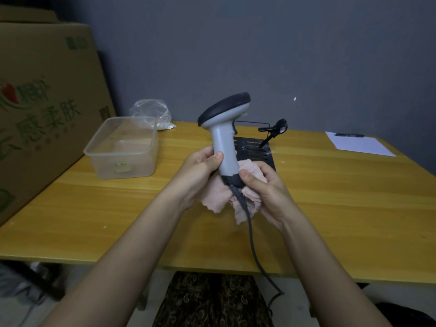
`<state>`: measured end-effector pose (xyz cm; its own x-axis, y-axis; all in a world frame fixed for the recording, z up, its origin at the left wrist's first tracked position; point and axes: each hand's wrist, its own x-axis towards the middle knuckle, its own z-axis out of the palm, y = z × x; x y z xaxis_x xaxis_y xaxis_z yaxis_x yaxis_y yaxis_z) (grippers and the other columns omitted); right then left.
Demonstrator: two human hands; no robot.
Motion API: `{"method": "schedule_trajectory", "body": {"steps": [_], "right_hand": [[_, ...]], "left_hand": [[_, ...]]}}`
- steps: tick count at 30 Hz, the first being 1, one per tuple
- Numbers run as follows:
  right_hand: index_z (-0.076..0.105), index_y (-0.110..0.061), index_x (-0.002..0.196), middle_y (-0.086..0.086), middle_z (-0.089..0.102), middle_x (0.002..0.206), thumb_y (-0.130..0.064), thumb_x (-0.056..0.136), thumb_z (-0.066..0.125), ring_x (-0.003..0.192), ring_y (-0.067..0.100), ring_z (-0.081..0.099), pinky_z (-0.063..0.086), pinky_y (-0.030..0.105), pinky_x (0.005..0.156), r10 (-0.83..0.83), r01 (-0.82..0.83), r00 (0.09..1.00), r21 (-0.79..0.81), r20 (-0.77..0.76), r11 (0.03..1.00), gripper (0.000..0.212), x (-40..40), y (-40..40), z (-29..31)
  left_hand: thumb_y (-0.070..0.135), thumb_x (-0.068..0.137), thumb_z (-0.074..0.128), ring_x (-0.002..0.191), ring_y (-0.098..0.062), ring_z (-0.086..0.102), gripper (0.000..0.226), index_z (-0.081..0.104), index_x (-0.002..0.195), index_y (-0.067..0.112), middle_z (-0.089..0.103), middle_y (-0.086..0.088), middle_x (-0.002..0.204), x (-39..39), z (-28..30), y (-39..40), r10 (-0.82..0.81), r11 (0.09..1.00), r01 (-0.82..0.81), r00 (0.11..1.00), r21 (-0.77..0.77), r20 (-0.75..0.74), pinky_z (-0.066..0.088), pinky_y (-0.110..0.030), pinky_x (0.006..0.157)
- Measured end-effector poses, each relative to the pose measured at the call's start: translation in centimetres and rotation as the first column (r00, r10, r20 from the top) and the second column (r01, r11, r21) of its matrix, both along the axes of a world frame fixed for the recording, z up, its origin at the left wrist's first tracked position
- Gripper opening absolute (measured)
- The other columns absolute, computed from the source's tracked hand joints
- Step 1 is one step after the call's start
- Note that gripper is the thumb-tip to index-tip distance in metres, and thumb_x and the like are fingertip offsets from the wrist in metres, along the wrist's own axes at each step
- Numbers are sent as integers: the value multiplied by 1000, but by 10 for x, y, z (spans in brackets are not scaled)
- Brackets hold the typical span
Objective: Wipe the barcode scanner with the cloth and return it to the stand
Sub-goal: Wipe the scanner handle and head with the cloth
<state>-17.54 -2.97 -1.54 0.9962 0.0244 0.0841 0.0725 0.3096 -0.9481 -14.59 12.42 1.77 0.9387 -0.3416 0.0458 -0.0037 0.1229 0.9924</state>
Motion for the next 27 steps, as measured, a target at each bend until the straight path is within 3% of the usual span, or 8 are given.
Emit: {"method": "schedule_trajectory", "body": {"steps": [5, 8, 11, 14, 18, 22, 25, 27], "right_hand": [[59, -12, 90, 3, 65, 81, -11, 81, 70, 70, 14, 63, 54, 26, 59, -140, 161, 985, -227, 103, 960, 14, -3, 6, -4], [56, -17, 84, -6, 61, 74, -12, 82, 71, 64, 7, 57, 47, 23, 57, -177, 316, 931, -461, 319, 829, 15, -5, 7, -4], [57, -21, 81, -14, 61, 75, -15, 80, 73, 62, 3, 54, 44, 19, 53, -48, 330, 909, -646, 414, 689, 17, -10, -4, 3], [59, -31, 81, -18, 61, 74, -13, 80, 73, 60, 0, 55, 45, 17, 51, -97, 326, 916, -579, 390, 747, 23, -11, -14, 14], [60, -25, 94, -9, 63, 86, -28, 91, 60, 73, 4, 59, 49, 18, 61, -261, 404, 899, -436, 352, 804, 4, 3, 0, 25], [52, -20, 94, -5, 58, 88, -23, 99, 41, 80, 7, 56, 45, 24, 67, -255, 388, 914, -495, 317, 777, 12, 7, 25, 22], [55, -18, 94, -9, 59, 83, -21, 97, 49, 73, -1, 56, 45, 18, 64, -107, 305, 927, -554, 361, 774, 8, 0, 18, 15], [58, -19, 93, -10, 60, 77, -24, 92, 58, 68, 3, 55, 45, 26, 62, 12, 215, 943, -636, 333, 741, 5, -6, 5, 13]], "left_hand": [[18, 91, 56, 86, -15, 65, 26, 58, 115, 8, 67, -5, 97, 2, -1, -1, 56, 998, -55, 998, 11, -36, 56, -19, 68], [15, 90, 58, 85, -20, 65, 20, 62, 107, 6, 68, -8, 95, 5, -4, -2, 137, 990, -138, 989, -13, -58, 54, -31, 82], [19, 89, 59, 92, -20, 67, 25, 63, 110, 7, 69, -10, 102, 7, -10, 2, 163, 987, -164, 982, -4, -96, 53, -33, 86], [19, 88, 60, 102, -22, 66, 30, 62, 116, 6, 69, -8, 106, 8, -16, 6, 127, 990, -133, 984, -38, -125, 53, -36, 93], [7, 85, 62, 72, -9, 71, 19, 59, 102, 16, 72, 4, 76, 8, -19, 3, 68, 992, -76, 994, -98, -83, 59, -27, 71], [2, 85, 61, 61, -8, 67, 19, 58, 95, 18, 67, 0, 78, 6, -18, -1, 105, 990, -110, 992, -85, -66, 57, -23, 59], [7, 85, 63, 58, -8, 67, 16, 60, 96, 19, 69, 0, 78, 8, -16, 2, 161, 976, -175, 981, -133, -109, 55, -22, 55], [10, 85, 64, 56, -10, 65, 16, 61, 100, 16, 70, 0, 75, 8, -16, 5, 178, 974, -190, 979, -125, -101, 53, -22, 51]]}}
